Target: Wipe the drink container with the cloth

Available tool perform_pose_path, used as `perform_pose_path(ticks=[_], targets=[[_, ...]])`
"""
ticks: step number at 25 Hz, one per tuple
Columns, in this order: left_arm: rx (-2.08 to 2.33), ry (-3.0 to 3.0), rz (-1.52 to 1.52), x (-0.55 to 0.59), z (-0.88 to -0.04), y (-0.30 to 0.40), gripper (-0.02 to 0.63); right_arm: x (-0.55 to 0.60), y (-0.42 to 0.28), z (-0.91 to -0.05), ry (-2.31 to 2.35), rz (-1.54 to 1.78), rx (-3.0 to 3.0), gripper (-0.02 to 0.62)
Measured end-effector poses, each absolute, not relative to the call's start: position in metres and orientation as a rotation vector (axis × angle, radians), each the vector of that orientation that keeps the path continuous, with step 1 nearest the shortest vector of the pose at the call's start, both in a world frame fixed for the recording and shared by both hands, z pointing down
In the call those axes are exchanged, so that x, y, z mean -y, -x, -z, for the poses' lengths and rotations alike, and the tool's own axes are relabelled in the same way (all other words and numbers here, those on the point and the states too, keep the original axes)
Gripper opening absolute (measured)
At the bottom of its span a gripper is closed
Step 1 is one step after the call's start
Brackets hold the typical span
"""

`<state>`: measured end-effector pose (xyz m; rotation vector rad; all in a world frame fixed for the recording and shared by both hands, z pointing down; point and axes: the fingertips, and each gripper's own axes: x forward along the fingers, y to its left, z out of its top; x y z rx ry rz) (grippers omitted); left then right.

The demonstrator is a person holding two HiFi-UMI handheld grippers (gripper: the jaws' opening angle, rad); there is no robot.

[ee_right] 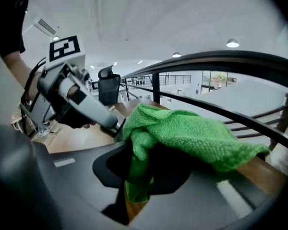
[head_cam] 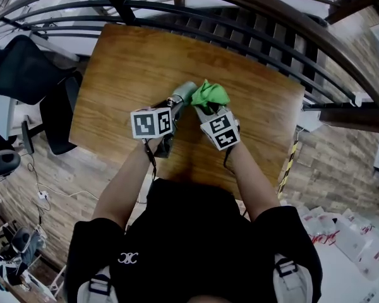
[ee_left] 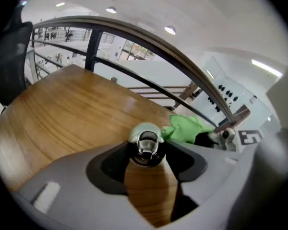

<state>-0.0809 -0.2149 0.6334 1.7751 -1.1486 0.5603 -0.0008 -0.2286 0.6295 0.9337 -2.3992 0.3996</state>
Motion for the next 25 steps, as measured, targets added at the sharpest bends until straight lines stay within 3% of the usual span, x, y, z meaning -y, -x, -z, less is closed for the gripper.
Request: perform_pose_path(ticks=[16,25], targets=[[1.065,-2.216,-0.97,0.229,-0.61,0.046,0.282,0.21,-0.062,-0.506,-1.38,-0.321,2.526,0.067],[1.179,-2.382,-0.916,0.229,-0.589,0.023,0.284,0.174,-0.085,-0.468,-1.487,-0.255,2.506,0.067]])
